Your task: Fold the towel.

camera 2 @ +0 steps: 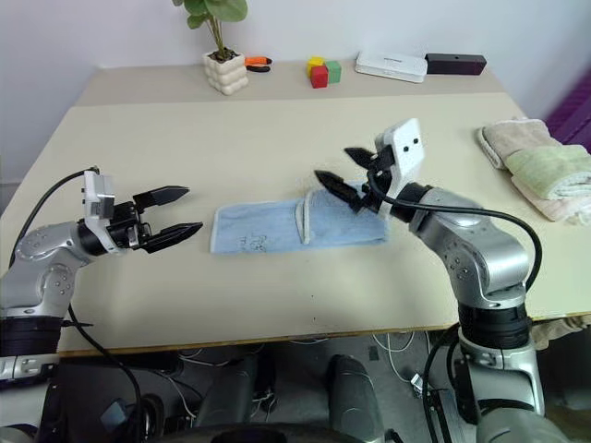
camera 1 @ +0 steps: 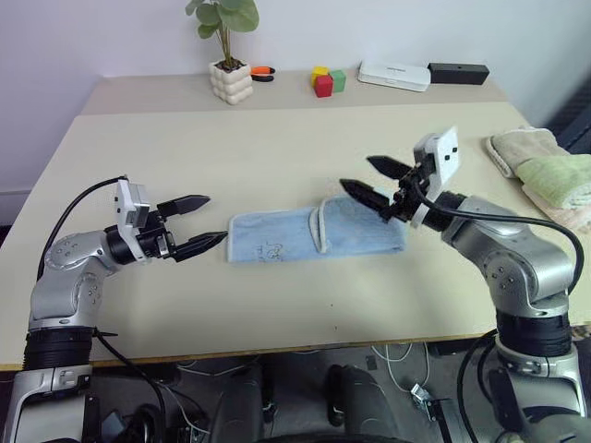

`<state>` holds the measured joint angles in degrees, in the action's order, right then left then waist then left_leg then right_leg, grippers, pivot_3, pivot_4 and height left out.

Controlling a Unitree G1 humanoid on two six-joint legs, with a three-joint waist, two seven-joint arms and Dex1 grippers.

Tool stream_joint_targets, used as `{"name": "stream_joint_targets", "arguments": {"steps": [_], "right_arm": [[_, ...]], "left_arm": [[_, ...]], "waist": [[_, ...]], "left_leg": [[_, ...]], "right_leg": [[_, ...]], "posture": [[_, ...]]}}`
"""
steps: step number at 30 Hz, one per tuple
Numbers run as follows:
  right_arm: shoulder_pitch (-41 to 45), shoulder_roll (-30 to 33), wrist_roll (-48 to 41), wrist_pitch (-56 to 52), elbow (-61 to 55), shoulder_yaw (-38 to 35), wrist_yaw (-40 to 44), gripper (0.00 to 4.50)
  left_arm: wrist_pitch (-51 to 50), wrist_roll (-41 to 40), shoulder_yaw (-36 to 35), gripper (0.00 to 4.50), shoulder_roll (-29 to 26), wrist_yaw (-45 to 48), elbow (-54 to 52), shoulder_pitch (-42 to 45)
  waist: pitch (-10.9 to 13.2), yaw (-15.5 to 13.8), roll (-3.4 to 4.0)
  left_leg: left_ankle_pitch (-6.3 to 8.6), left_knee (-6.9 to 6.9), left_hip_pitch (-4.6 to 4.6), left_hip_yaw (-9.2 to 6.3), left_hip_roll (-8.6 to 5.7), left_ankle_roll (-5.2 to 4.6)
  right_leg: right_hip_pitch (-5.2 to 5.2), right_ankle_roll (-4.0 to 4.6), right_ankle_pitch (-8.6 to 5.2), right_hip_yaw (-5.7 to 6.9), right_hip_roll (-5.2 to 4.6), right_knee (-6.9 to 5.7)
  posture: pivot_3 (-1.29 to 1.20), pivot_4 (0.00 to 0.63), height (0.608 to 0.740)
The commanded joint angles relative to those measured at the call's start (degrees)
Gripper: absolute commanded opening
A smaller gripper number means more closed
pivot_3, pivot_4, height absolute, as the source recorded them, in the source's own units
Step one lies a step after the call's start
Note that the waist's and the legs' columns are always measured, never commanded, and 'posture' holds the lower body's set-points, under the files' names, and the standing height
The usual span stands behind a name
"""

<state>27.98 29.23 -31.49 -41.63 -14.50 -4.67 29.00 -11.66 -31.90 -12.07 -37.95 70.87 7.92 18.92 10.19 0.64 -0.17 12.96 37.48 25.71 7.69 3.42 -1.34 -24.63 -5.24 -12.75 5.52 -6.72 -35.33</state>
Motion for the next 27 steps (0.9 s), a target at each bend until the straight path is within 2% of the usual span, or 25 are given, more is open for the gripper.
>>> {"name": "stream_joint_targets", "arguments": {"steps": [1,5,6,10,12,15,17,20,23,27], "right_arm": [[-0.1,-3.0,5.1,6.5,4.5,2.6,-1.5,2.56],[-0.5,-8.0,10.4,15.8,14.3,4.3,-2.6,0.45],[-0.8,-9.0,11.4,17.8,16.5,4.3,-2.9,0.07],[-2.8,-10.8,15.9,24.3,24.4,5.4,-3.3,0.07],[-3.9,-10.7,17.5,26.4,26.2,6.1,-2.9,0.07],[-5.3,-10.7,21.1,30.5,28.6,7.7,-3.4,0.07],[-5.6,-11.2,23.1,32.6,30.5,8.2,-4.6,0.07],[-5.9,-12.4,22.6,34.2,30.5,8.6,-2.8,0.07],[-5.6,-13.1,20.7,34.5,28.5,7.4,-0.8,0.86],[-3.8,-11.8,19.4,34.6,24.0,5.1,0.1,2.85]], "left_arm": [[0.6,-0.3,-0.1,4.5,0.3,-0.2,-1.3,0.7],[-0.3,-0.6,-0.2,4.5,0.4,-0.9,-3.0,-0.2],[-0.6,-0.7,-0.3,4.5,0.4,-1.1,-3.5,-0.5],[-4.7,-2.3,-1.2,4.5,0.4,-4.1,-7.0,-2.8],[-10.3,-5.2,-2.2,4.5,0.2,-6.8,-9.9,-4.6],[-24.3,-14.5,-5.0,4.5,0.3,-13.8,-14.5,-7.0],[-29.0,-19.0,-6.8,4.5,1.2,-17.6,-18.2,-8.8],[-39.9,-31.8,-9.7,4.5,3.1,-27.5,-23.9,-11.6],[-44.5,-40.8,-11.4,4.5,5.5,-36.0,-27.0,-14.2],[-44.6,-49.9,-12.3,4.5,9.5,-47.0,-29.6,-18.7]], "waist": [[0.0,0.1,0.01],[0.0,0.3,0.01],[0.0,0.3,0.01],[0.0,0.1,0.02],[0.0,0.2,0.02],[0.0,0.4,0.01],[0.0,0.3,0.01],[-0.1,0.3,-0.09],[-0.1,0.4,-0.13],[-0.1,0.4,-0.1]], "left_leg": [[-0.01,-0.01,-0.01,0.01,-0.01,0.01],[-0.05,-0.03,-0.03,0.11,-0.12,0.07],[-0.06,-0.04,-0.03,0.11,-0.12,0.09],[-0.08,-0.05,-0.04,0.1,-0.15,0.11],[-0.08,-0.05,-0.06,0.09,-0.15,0.12],[-0.09,-0.06,-0.15,0.03,-0.12,0.12],[-0.1,-0.06,-0.28,-0.05,-0.01,0.14],[-0.1,-0.05,-0.34,-0.13,0.02,0.14],[-0.1,-0.05,-0.37,-0.17,0.04,0.15],[-0.11,-0.05,-0.37,-0.16,0.03,0.17]], "right_leg": [[0.0,-0.01,0.0,0.0,0.01,-0.01],[-0.03,-0.03,0.01,0.0,0.04,-0.12],[-0.03,-0.03,0.01,0.0,0.04,-0.13],[0.0,-0.04,0.01,0.0,0.04,-0.13],[0.02,-0.04,0.01,0.0,0.02,-0.13],[0.08,-0.04,0.01,-0.01,0.03,-0.17],[0.17,-0.04,0.0,-0.01,0.04,-0.19],[0.25,-0.04,0.0,-0.02,0.03,-0.19],[0.27,-0.04,0.0,-0.04,0.03,-0.2],[0.26,-0.03,0.0,-0.04,0.04,-0.23]], "posture": [[0.0,0.15,0.74],[0.0,0.15,0.74],[0.0,0.15,0.74],[0.0,0.15,0.74],[0.0,0.15,0.74],[0.0,0.15,0.74],[0.0,0.15,0.74],[0.0,0.15,0.74],[0.0,0.15,0.74],[0.0,0.15,0.74]]}}
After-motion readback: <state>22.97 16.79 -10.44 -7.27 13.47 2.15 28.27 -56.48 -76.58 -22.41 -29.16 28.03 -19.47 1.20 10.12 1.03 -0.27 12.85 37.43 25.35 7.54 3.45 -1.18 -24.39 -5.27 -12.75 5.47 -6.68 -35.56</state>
